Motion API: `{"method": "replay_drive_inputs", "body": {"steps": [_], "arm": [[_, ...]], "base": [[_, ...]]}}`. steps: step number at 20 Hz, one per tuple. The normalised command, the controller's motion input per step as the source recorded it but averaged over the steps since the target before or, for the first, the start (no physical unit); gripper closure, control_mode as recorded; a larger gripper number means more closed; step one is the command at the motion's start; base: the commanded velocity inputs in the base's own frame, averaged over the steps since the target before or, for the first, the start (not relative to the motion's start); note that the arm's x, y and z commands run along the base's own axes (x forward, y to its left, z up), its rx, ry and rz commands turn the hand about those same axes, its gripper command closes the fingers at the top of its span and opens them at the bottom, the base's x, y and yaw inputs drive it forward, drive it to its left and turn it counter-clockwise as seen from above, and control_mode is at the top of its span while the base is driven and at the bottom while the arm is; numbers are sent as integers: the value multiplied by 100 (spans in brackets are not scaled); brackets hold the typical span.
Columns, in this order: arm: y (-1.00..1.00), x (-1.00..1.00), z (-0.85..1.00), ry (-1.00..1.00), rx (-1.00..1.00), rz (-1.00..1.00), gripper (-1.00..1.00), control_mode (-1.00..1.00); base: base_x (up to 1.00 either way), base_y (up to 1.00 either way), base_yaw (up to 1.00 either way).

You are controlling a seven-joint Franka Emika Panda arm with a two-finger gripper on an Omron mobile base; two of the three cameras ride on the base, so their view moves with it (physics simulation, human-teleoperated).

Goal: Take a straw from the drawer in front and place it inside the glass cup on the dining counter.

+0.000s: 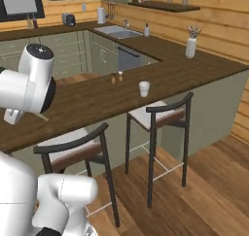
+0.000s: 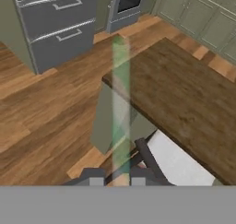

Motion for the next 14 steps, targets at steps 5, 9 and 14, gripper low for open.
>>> {"method": "replay_drive_inputs", "body": {"steps": [5, 9, 14], "arm": [[0, 0, 0, 0, 0, 0, 100, 100], [0, 0, 0, 0, 0, 0, 100, 100], [0, 0, 0, 0, 0, 0, 100, 100]], "base": [[34, -86, 33], [22, -80, 19], [11, -67, 1]]}}
